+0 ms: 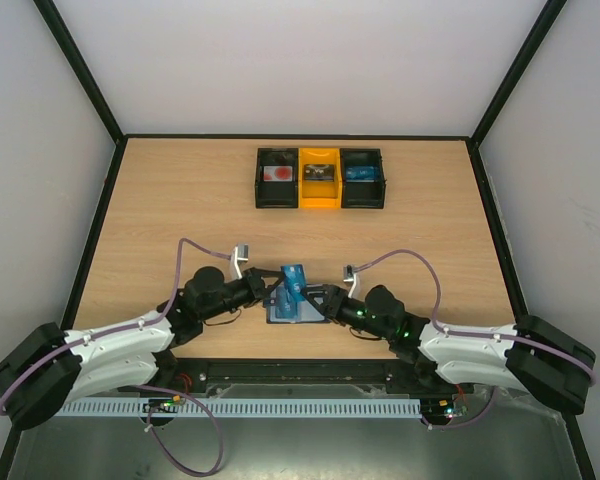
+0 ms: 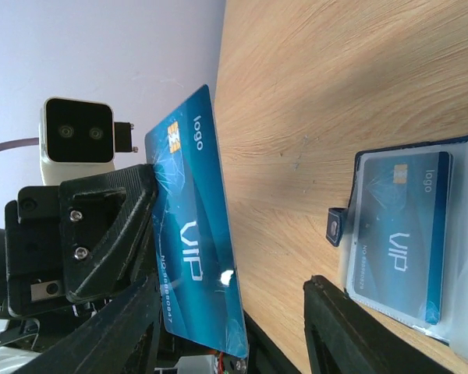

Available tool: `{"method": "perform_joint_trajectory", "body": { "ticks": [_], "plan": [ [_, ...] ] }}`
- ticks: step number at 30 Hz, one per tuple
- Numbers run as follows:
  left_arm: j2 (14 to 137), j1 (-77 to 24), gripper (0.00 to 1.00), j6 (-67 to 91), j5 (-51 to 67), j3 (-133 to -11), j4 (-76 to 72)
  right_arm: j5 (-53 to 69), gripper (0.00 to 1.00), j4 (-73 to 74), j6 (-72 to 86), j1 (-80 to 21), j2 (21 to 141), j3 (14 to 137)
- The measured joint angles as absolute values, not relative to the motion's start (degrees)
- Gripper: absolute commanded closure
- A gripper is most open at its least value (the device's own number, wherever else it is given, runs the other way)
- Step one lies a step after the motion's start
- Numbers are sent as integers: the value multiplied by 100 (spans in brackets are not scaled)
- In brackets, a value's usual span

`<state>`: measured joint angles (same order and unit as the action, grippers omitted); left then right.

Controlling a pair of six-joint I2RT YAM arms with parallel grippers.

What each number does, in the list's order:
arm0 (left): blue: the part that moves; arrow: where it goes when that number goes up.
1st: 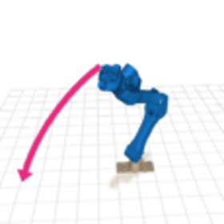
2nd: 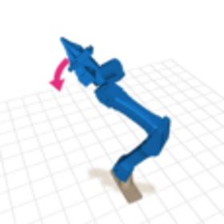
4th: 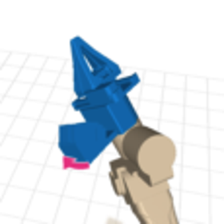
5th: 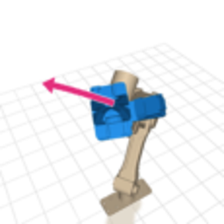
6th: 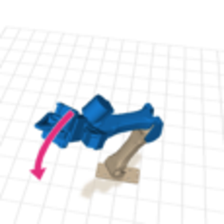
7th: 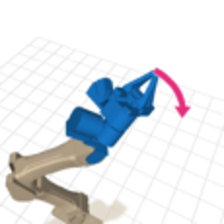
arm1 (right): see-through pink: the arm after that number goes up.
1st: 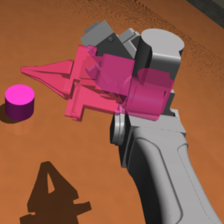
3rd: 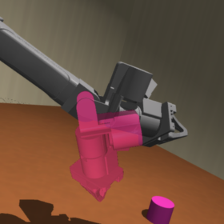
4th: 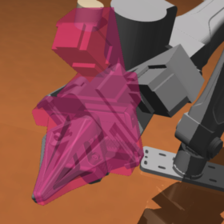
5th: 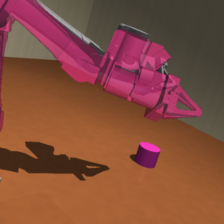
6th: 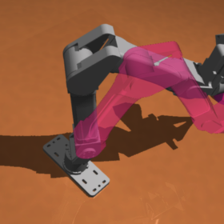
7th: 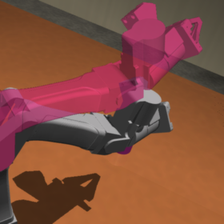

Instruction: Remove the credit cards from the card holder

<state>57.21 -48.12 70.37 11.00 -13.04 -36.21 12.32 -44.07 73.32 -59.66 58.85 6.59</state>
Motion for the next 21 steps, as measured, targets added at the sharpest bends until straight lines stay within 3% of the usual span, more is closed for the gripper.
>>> {"method": "perform_joint_trajectory", "body": {
  "ticks": [9,11,14,16,21],
  "plan": [
    [5859,-4873,97,7190,1201,-1249,-4099,1415,93,-4663,7393,-5966,5955,659],
    [5887,-4886,96,7220,1203,-1229,-4136,1455,98,-4696,7376,-5966,5957,659],
    [5896,-4884,70,7223,1188,-1199,-4112,1516,98,-4729,7319,-5966,5900,659],
    [5874,-4895,58,7172,1234,-1190,-4073,1621,98,-4687,7220,-5966,5774,659],
    [5518,-4897,43,6906,1535,-1181,-3837,1994,98,-4091,6777,-5966,5081,648]
  ]
}}
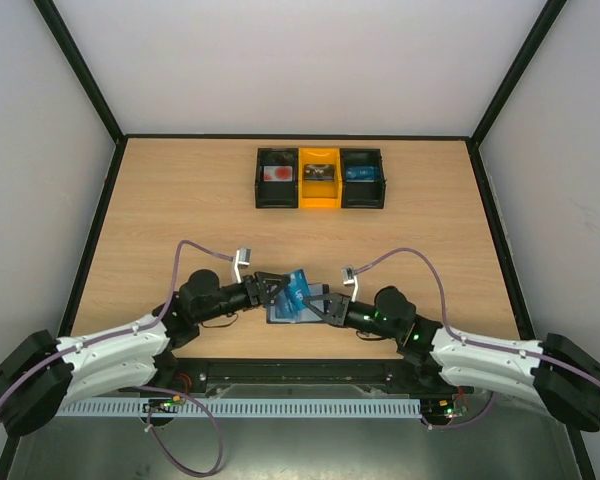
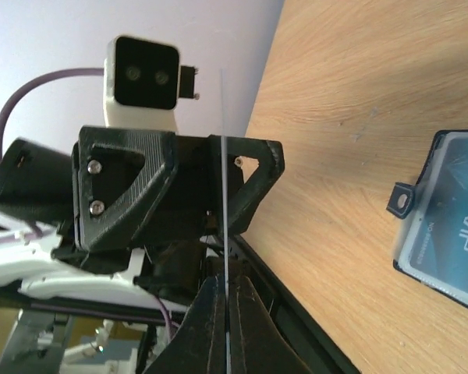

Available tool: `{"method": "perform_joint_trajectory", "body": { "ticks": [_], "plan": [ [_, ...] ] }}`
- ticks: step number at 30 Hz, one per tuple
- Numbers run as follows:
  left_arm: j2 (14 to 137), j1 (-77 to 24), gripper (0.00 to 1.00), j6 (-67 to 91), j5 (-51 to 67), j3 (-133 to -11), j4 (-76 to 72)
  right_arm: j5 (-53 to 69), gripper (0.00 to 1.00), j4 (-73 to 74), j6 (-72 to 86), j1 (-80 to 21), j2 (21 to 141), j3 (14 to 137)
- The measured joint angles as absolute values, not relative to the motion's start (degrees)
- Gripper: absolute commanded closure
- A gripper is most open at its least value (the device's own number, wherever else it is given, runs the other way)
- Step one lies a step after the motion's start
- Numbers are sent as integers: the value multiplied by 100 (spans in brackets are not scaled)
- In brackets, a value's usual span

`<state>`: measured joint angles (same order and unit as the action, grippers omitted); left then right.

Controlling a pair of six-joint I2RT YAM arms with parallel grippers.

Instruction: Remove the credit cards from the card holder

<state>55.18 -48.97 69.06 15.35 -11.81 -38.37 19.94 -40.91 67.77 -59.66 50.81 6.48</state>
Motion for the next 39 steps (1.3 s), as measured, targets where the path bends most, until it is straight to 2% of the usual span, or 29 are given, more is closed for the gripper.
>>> {"method": "perform_joint_trajectory", "body": {
  "ticks": [3,9,18,20,24,25,32,36,39],
  "plan": [
    [5231,-4897,43,6563,1806,-1216,-3463,2268,98,-3514,6394,-5966,4528,657],
    [5013,-4897,52,5629,2318,-1693,-2228,2926,98,-2469,5680,-5966,3579,679],
    [4744,-4897,64,4731,3074,-1999,-1409,3734,98,-1800,5179,-5966,3319,801],
    [4950,-4897,71,4615,3297,-1999,-1367,3782,98,-1710,5116,-5966,3380,867],
    [5196,-4895,95,4390,3570,-2003,-1284,3907,98,-1483,4947,-5966,3653,1046],
    [5201,-4884,97,4344,3594,-2010,-1223,3920,98,-1431,4917,-5966,3691,1072],
    [5201,-4895,97,4259,3791,-2064,-1251,3844,97,-930,4733,-5966,3820,1144],
    [5199,-4893,97,4274,3798,-2062,-1345,3721,81,-884,4668,-5966,3804,1179],
    [5179,-4923,97,4311,3791,-2062,-1417,3430,63,-860,4648,-5966,3708,1249]
  ]
}}
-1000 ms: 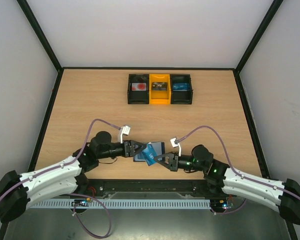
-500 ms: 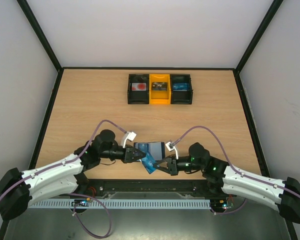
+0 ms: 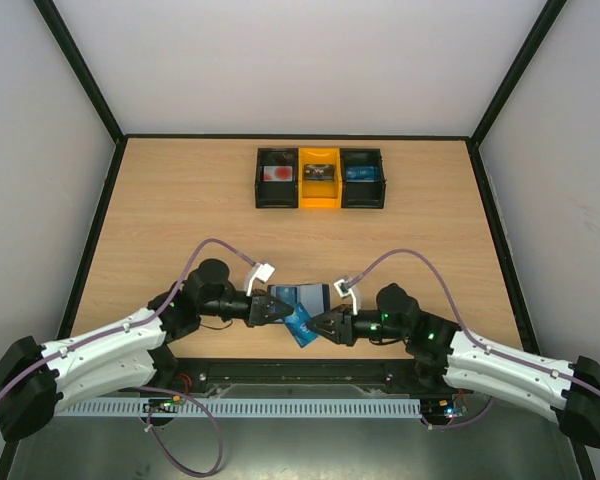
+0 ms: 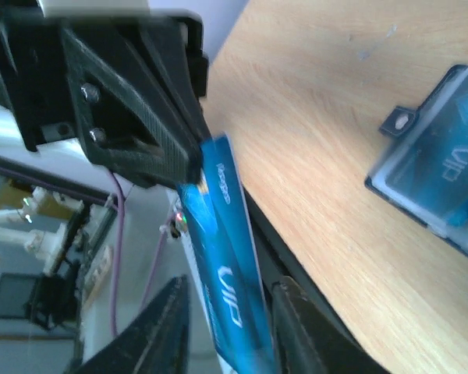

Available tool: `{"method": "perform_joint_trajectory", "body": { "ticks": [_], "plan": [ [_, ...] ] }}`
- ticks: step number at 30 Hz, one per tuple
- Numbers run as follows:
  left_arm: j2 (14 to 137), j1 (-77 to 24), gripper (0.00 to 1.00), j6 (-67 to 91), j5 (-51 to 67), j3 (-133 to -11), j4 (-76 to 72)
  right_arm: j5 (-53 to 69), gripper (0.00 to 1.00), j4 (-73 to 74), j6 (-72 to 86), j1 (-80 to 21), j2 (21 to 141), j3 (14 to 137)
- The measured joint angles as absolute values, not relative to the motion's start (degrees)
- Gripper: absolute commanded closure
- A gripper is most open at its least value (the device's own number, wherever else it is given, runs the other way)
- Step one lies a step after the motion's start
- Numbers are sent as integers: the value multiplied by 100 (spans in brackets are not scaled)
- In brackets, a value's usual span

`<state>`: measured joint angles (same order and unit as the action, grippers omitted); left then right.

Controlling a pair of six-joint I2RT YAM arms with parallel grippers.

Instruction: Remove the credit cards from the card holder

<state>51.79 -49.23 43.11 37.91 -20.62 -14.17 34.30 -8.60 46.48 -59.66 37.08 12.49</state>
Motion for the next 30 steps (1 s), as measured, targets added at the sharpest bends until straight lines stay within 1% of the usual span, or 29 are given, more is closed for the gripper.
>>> {"method": "perform_joint_trajectory", "body": {
  "ticks": [5,13,18,23,27,30],
  "plan": [
    [4991,-4923,97,4582,3542,-2003,-1542,2902,38,-1020,4890,-5966,3221,1260],
    [4829,-4923,97,5393,2624,-1874,-2036,1769,19,-1186,5304,-5966,2668,1181],
    [4727,-4923,97,5878,1876,-1868,-2268,976,19,-1347,5804,-5966,2609,1109],
    [4547,-4923,97,6375,985,-1852,-2447,489,26,-1890,6351,-5966,2687,893],
    [4466,-4923,97,6722,410,-1852,-2499,305,29,-2412,6718,-5966,3120,884],
    [4442,-4923,97,6906,106,-1841,-2536,276,33,-2681,6851,-5966,3590,978]
  ]
}}
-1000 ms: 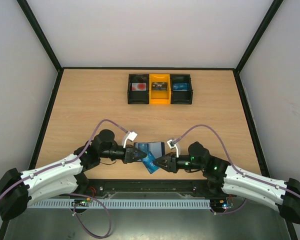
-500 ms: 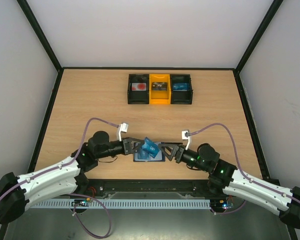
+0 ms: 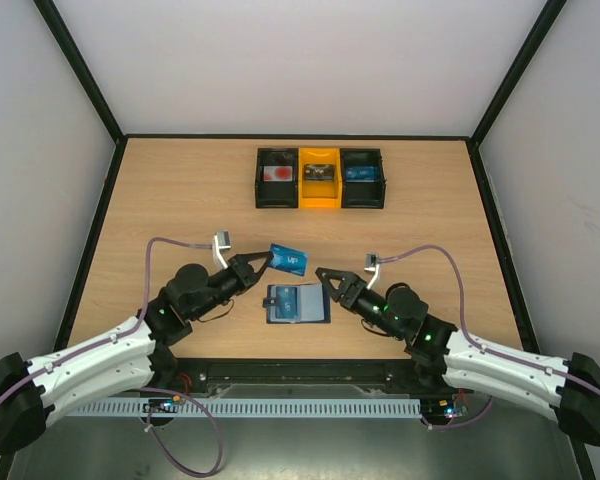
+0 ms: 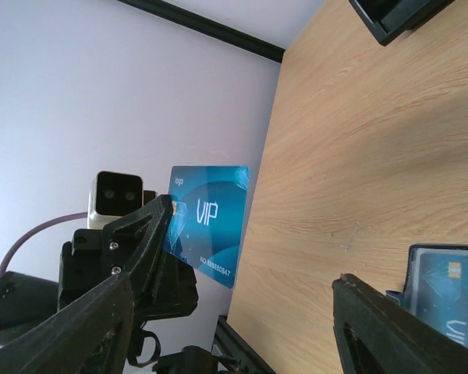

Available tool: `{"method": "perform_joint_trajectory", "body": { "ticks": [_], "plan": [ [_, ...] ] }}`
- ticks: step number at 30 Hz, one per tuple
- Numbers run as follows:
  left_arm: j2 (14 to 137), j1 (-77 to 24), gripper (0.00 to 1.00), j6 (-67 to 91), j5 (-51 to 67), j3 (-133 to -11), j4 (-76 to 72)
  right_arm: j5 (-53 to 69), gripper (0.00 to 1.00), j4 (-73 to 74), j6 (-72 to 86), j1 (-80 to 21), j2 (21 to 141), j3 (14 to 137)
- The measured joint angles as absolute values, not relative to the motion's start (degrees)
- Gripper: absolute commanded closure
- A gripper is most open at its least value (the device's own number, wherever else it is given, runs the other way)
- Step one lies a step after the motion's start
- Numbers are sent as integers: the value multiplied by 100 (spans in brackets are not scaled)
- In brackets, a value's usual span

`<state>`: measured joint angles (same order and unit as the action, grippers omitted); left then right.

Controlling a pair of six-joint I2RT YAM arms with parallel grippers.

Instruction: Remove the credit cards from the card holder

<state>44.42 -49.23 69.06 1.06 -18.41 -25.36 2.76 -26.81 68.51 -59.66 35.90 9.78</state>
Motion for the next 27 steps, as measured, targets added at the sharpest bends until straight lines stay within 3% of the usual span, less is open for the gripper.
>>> {"method": "perform_joint_trajectory", "body": {
  "ticks": [10,23,27],
  "plan": [
    [4386,-4934,97,7253,-399,-1776,-2805,655,41,-3562,7081,-5966,5127,1734],
    [4379,-4956,97,7550,-548,-1411,-3308,309,39,-3629,7762,-5966,5395,1791],
    [4370,-4958,97,7662,-541,-1282,-3573,252,46,-3627,7942,-5966,5459,1789]
  ]
}}
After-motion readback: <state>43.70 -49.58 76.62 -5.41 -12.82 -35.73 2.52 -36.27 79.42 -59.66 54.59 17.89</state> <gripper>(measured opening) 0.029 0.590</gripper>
